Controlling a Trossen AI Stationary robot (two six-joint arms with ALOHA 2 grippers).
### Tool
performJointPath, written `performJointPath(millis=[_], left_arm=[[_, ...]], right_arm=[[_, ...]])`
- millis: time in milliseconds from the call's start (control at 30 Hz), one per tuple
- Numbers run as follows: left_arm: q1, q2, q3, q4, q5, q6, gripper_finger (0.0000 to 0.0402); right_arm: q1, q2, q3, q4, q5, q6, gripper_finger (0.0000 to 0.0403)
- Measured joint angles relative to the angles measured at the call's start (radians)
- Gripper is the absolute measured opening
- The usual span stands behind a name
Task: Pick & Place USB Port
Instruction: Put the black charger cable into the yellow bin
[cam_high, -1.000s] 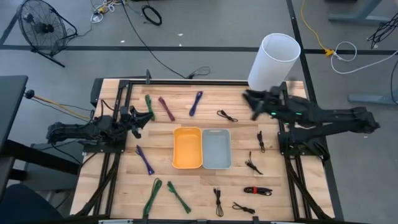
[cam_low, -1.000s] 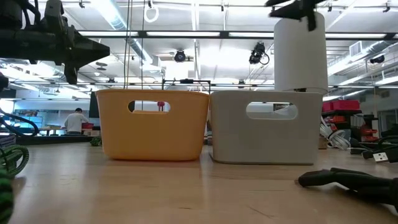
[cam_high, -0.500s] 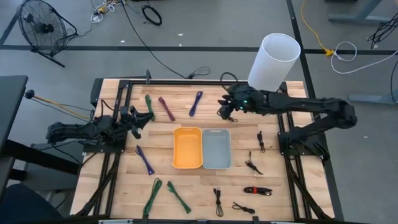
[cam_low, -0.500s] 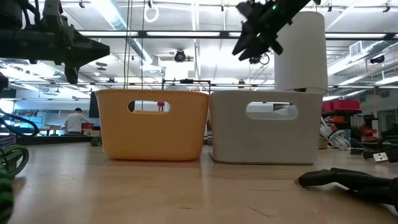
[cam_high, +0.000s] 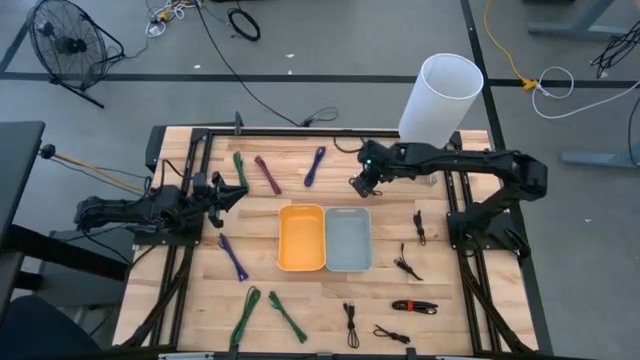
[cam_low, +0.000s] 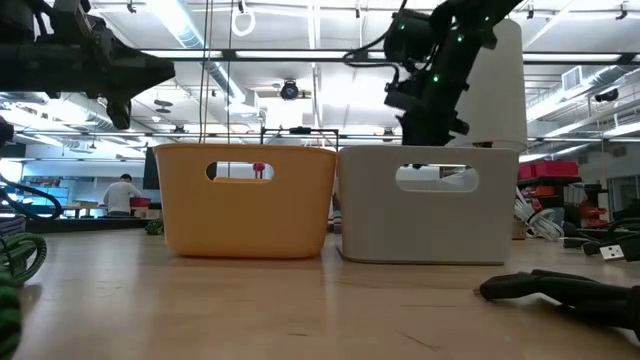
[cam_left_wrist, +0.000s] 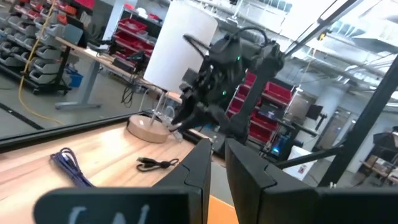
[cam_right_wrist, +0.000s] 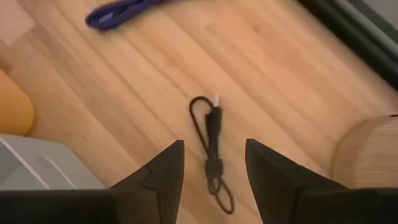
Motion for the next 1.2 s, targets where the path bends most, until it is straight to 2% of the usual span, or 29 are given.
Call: performJointPath(millis=[267, 433, 600, 1200], left_arm=[[0.000, 0.000, 0.000, 0.064, 0.000, -0.017, 0.0051], [0.000, 0.000, 0.000, 0.076, 0.000, -0.080, 0.0051], [0.000, 0.000, 0.000, 0.081, -0.029, -0.082, 0.0051], [0.000, 0.000, 0.000, 0.085, -0.018, -0.089, 0.0051]], right_arm=[[-0.006, 0.085, 0.000, 0.012, -0.043, -0.020, 0.0203], [-0.010, 0.124, 0.000, 0.031, -0.054, -0.026, 0.0212], [-0.020, 0.153, -0.003, 0.035, -0.073, -0.019, 0.0213], [-0.033, 0.283, -0.003, 0.060, -0.081, 0.005, 0.0213]])
